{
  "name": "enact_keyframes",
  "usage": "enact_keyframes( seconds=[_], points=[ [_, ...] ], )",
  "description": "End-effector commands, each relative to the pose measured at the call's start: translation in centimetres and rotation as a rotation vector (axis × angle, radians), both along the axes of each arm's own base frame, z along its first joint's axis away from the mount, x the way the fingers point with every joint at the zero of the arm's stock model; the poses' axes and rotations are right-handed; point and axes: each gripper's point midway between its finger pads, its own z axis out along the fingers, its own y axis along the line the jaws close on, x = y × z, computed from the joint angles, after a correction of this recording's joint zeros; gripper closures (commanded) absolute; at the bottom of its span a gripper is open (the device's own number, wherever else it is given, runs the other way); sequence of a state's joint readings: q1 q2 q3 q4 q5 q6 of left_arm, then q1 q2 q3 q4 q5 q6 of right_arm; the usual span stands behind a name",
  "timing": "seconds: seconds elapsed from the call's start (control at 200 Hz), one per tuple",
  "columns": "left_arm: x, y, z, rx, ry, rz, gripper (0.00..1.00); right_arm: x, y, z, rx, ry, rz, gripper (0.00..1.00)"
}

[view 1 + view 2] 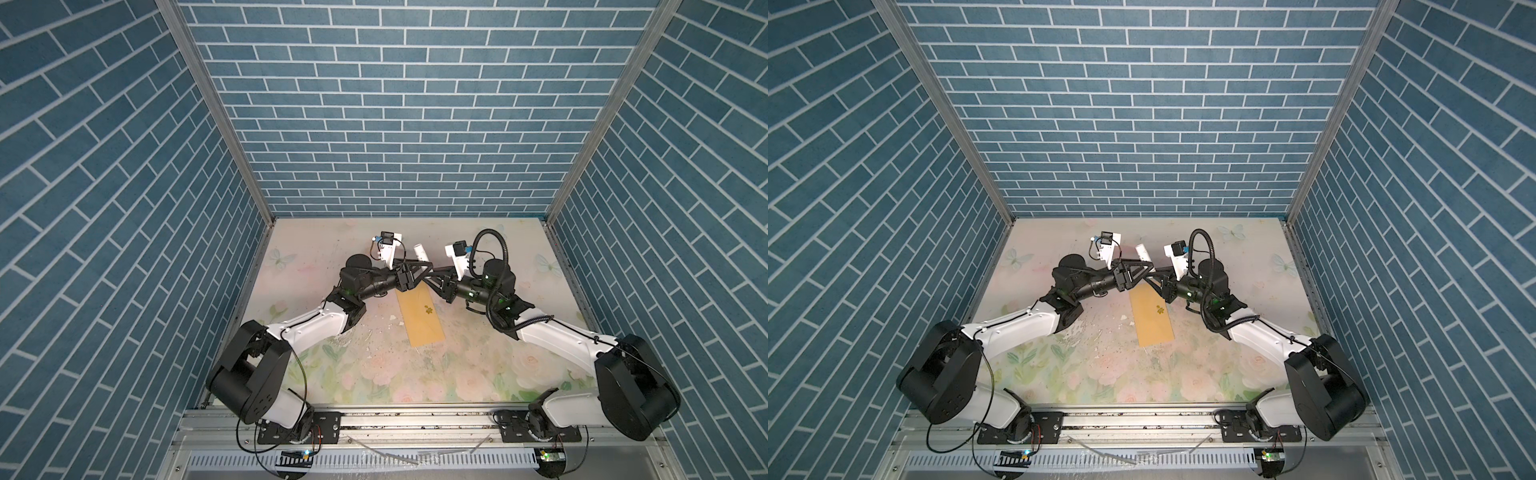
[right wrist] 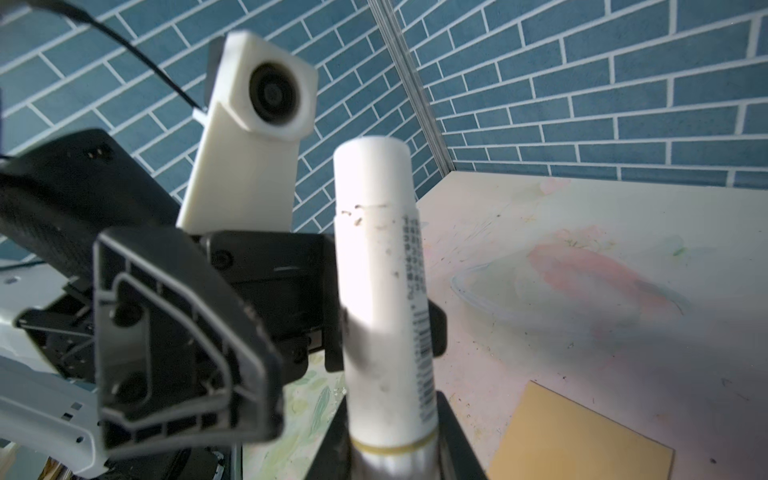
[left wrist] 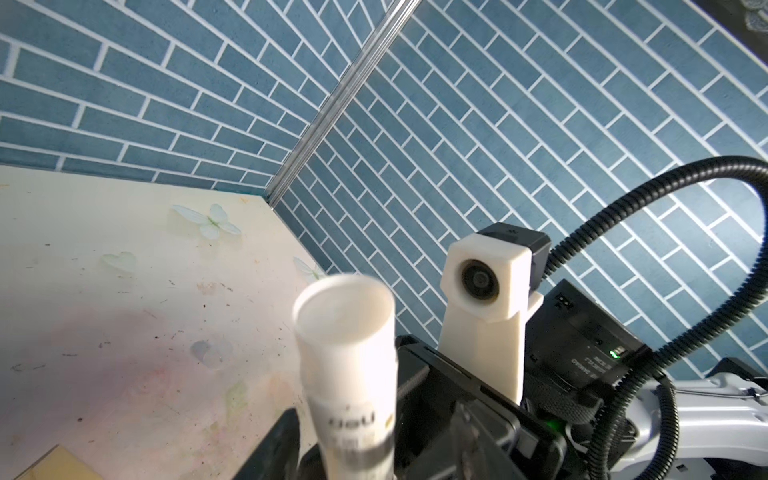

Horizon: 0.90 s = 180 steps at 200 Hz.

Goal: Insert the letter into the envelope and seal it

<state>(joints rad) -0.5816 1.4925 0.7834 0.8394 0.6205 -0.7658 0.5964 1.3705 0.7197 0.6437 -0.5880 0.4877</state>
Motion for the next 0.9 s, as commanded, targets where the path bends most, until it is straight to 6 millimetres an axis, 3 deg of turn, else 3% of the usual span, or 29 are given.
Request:
enact_keyframes(
  seconds=[0.0, 0.375, 0.895],
  points=[
    [-0.4, 0.6, 2.4, -0.08, -0.117, 0.024, 0.34, -0.2, 0.0, 0.7, 0.063, 0.011, 0.009, 1.0],
    [-0.4, 0.9, 2.8, -0.134, -0.157, 0.036, 0.32, -0.9, 0.6, 1.4, 0.134, 0.029, 0.079, 1.0],
    [0.0, 0.5, 2.0, -0.149, -0.13, 0.03, 0.53, -1.1, 0.8, 2.1, 0.179, 0.033, 0.093, 1.0]
  ],
)
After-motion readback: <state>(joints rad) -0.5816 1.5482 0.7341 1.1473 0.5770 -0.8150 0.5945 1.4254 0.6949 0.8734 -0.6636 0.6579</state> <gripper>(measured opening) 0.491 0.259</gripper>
